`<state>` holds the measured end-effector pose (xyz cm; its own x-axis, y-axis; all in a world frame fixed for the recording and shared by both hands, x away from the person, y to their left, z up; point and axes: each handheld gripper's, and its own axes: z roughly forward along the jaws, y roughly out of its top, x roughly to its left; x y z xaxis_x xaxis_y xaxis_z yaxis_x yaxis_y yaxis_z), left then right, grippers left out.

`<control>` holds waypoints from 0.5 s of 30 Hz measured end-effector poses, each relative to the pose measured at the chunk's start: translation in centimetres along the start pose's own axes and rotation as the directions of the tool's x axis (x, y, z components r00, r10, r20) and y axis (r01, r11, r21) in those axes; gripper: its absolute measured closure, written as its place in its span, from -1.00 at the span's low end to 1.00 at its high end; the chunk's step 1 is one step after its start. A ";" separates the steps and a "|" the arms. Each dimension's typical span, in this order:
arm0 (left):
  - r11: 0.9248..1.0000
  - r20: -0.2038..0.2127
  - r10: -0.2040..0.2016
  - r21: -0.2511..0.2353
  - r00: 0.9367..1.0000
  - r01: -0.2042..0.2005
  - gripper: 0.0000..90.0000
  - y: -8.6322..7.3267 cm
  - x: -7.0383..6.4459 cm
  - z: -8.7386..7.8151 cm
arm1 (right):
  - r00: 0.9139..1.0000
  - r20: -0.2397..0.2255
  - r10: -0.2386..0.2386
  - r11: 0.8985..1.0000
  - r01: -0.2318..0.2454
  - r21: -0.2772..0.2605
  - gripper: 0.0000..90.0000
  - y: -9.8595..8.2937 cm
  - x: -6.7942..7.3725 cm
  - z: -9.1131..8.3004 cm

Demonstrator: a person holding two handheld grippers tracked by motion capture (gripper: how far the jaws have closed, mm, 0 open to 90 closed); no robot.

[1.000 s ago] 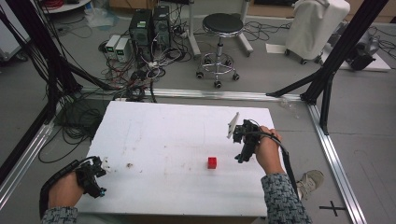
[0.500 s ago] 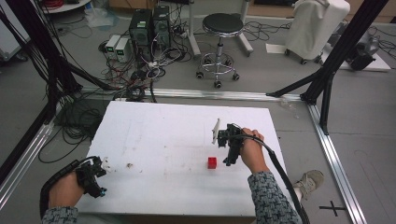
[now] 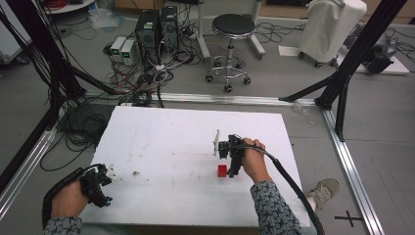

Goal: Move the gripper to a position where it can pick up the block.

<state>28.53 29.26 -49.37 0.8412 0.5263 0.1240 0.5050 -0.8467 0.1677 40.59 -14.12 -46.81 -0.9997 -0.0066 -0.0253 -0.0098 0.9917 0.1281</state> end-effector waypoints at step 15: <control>1.000 0.003 -0.002 0.001 1.000 0.002 -0.48 0.0 0.0 0.1 | 1.000 -0.016 -0.019 0.999 0.019 0.033 -0.94 0.9 -0.2 2.7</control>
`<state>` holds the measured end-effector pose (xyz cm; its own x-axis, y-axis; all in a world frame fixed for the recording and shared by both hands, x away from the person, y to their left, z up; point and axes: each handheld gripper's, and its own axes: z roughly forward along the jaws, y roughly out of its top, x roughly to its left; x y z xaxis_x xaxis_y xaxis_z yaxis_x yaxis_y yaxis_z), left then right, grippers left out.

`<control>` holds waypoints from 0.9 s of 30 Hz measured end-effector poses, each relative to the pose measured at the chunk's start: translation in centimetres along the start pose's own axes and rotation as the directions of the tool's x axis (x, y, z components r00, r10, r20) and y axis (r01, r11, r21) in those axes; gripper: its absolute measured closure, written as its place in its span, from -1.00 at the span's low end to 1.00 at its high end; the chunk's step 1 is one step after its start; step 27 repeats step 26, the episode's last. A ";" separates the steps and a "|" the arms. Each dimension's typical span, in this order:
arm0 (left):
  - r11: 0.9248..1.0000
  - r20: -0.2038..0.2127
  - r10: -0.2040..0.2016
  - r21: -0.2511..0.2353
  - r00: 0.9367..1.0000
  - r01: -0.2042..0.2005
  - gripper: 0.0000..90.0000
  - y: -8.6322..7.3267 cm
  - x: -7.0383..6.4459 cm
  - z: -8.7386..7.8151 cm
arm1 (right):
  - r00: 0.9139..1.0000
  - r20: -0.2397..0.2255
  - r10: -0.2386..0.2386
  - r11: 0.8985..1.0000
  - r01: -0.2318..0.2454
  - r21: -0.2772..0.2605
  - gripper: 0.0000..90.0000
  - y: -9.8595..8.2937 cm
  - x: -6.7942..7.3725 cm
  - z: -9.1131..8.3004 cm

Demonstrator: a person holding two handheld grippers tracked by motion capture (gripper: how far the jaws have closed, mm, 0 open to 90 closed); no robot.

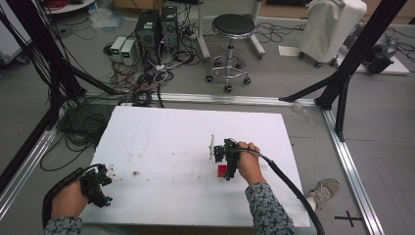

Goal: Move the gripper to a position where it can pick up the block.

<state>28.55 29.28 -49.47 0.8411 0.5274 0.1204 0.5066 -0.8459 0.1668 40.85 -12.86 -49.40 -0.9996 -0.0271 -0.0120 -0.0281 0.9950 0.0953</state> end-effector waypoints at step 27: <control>1.000 0.004 0.003 -0.004 1.000 -0.003 -0.48 0.1 0.0 0.0 | 1.000 -0.017 -0.004 0.999 0.005 0.040 -0.94 0.8 0.0 2.3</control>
